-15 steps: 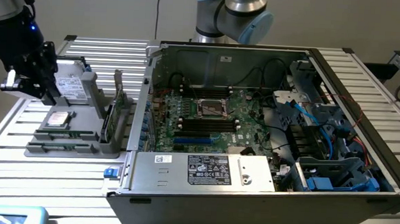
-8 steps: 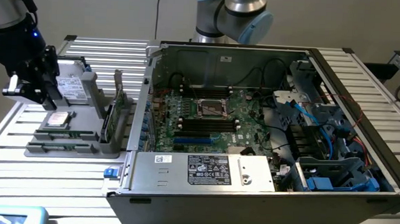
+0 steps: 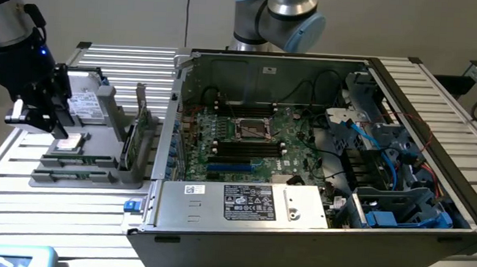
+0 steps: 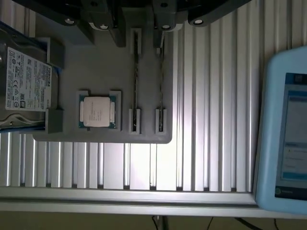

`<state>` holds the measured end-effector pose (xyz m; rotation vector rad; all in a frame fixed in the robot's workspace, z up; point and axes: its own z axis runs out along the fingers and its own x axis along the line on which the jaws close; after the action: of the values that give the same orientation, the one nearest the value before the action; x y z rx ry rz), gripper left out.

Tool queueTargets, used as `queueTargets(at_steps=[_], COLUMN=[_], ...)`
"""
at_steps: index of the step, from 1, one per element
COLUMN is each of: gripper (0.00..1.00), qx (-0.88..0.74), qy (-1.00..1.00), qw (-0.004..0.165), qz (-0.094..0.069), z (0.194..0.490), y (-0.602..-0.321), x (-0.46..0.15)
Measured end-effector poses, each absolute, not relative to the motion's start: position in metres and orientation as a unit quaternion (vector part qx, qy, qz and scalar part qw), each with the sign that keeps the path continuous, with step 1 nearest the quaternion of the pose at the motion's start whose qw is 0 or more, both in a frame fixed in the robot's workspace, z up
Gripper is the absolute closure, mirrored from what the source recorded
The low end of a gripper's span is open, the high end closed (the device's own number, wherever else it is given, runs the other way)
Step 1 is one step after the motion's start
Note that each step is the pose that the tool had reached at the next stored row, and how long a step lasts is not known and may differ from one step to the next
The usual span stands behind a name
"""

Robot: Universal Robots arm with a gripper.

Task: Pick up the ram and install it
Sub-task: 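Pick up the ram and move it above insertion slot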

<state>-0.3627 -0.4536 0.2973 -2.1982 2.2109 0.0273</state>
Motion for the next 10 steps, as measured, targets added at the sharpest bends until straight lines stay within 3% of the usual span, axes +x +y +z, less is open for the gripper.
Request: queueTargets(at_steps=[10], gripper=[0.64], qx=[-0.705], qy=[0.709], qw=[0.011], qz=[0.008], z=[0.280], y=[-0.458], x=[-0.363])
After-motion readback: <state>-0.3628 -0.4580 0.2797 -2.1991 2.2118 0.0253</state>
